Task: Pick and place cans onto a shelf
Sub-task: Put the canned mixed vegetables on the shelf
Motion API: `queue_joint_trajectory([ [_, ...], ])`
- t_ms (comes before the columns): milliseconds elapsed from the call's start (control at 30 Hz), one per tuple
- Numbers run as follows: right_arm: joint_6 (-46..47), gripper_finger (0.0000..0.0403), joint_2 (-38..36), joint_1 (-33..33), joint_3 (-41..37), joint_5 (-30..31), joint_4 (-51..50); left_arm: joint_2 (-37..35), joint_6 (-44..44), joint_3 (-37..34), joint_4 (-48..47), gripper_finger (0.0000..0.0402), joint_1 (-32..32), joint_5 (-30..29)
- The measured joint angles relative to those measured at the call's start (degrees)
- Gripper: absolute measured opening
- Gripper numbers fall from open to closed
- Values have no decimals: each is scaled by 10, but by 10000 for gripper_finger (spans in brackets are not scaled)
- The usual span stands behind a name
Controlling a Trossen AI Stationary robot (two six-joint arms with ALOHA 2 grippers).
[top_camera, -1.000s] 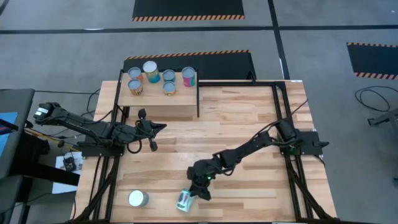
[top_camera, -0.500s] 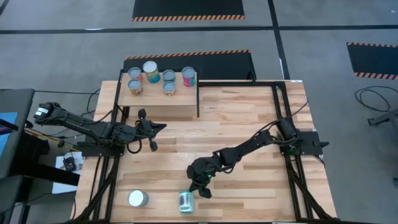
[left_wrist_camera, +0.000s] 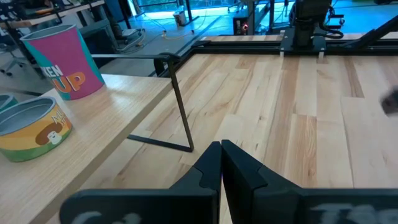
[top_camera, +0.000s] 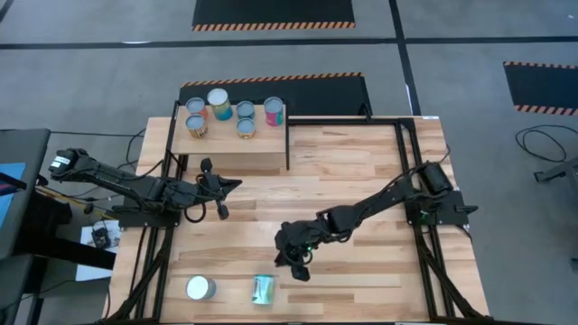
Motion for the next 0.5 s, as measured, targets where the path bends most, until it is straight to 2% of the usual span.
queue_joint_trajectory([
  [133,8,156,37,4,0,-16,41,0,-2,0,0,1,0,1],
  [267,10,217,71,-3,1,-76,125,0,-14,0,-2,1,0,16],
  [367,10,232,97,-9,2,-106,164,0,-21,0,-6,1,0,16],
  [500,6,218,124,-15,24,-114,173,0,-27,0,-12,1,0,17],
])
